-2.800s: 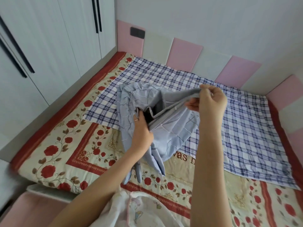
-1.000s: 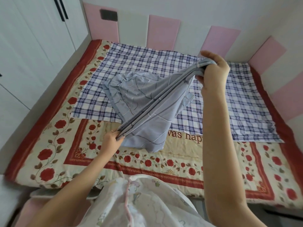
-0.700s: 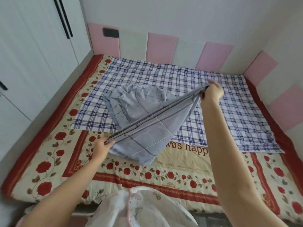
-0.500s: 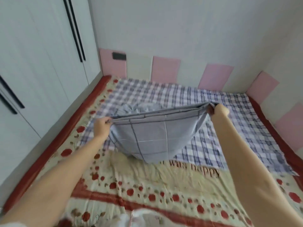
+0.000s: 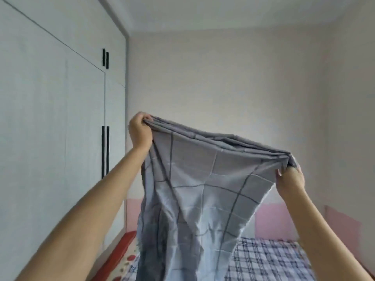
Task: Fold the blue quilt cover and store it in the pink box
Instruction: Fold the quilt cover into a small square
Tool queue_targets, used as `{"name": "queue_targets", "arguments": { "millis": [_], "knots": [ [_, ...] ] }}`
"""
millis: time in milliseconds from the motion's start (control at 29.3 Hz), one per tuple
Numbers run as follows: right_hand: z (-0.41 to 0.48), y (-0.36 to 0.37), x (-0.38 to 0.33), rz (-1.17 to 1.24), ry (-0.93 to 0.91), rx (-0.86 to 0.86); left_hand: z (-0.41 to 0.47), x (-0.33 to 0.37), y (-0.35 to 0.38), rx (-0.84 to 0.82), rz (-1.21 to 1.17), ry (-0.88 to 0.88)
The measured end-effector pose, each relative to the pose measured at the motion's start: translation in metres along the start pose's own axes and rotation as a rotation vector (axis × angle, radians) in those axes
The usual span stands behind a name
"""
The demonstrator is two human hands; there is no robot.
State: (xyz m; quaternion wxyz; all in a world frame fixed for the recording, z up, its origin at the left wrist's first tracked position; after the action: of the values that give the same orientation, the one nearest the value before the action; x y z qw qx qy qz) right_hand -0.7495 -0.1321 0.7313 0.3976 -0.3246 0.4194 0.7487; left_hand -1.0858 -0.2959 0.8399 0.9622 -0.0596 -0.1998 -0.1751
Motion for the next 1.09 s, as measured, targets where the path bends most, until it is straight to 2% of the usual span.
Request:
{"name": "queue_targets", "arguments": {
  "millis": [34,103,239,376,478,547,615,649,683,718,786,854,888,991,1025,1059,1093],
  "knots": [
    [0.008,-0.003,-0.006,0.046,-0.062,-0.012,0.009,0.007,-0.003,0.039,-0.048,-0.012],
    [0.008,0.001,-0.012,0.029,-0.164,0.110,0.015,0.013,-0.004,0.014,-0.046,-0.020],
    [-0.004,-0.020,0.010,-0.116,-0.098,0.291,-0.032,-0.019,-0.001,-0.134,0.011,-0.097],
    [-0.033,-0.036,0.041,-0.249,-0.095,0.329,-0.084,-0.040,-0.005,-0.192,0.022,-0.202],
    [-0.072,-0.060,0.073,-0.374,-0.073,0.432,-0.155,-0.054,-0.008,-0.247,0.050,-0.287],
    [-0.091,-0.057,0.074,-0.464,-0.091,0.400,-0.175,-0.064,-0.011,-0.270,0.044,-0.344],
    [-0.124,-0.064,0.101,-0.551,0.015,0.313,-0.218,-0.085,-0.010,-0.467,0.132,-0.489],
    [-0.151,-0.074,0.129,-0.603,0.140,0.245,-0.259,-0.098,-0.005,-0.633,0.189,-0.564],
    [-0.157,-0.072,0.144,-0.648,0.307,0.167,-0.274,-0.105,-0.001,-0.817,0.243,-0.635],
    [-0.194,-0.092,0.183,-0.768,0.574,0.077,-0.341,-0.115,-0.006,-1.057,0.292,-0.762],
    [-0.241,-0.112,0.233,-0.938,0.961,-0.146,-0.418,-0.122,-0.019,-1.456,0.372,-0.924],
    [-0.298,-0.131,0.269,-1.090,1.198,-0.348,-0.486,-0.121,-0.042,-1.770,0.391,-1.097],
    [-0.317,-0.143,0.280,-1.154,1.246,-0.401,-0.506,-0.122,-0.053,-1.857,0.353,-1.138],
    [-0.394,-0.195,0.320,-1.222,1.563,-0.531,-0.583,-0.125,-0.096,-2.185,0.263,-1.285],
    [-0.411,-0.206,0.314,-1.253,1.641,-0.599,-0.593,-0.118,-0.108,-2.315,0.329,-1.215],
    [-0.433,-0.219,0.309,-1.316,1.792,-0.740,-0.613,-0.116,-0.124,-2.538,0.380,-1.228],
    [-0.458,-0.230,0.308,-1.371,1.882,-0.952,-0.638,-0.117,-0.141,-2.746,0.394,-1.307]
  ]
}}
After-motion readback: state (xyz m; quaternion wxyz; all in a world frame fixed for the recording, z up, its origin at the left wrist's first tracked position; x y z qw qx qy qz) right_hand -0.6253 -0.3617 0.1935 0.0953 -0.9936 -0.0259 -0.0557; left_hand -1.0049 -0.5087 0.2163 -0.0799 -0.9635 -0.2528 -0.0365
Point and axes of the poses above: each hand's wrist, its own z-axis towards the middle knuckle, its own y-axis out of the palm, x = y × z, the point moved 1 cm from there along z, towards the middle knuckle, and after that the axes turned 12 degrees about -x, right-handed, at the moved point
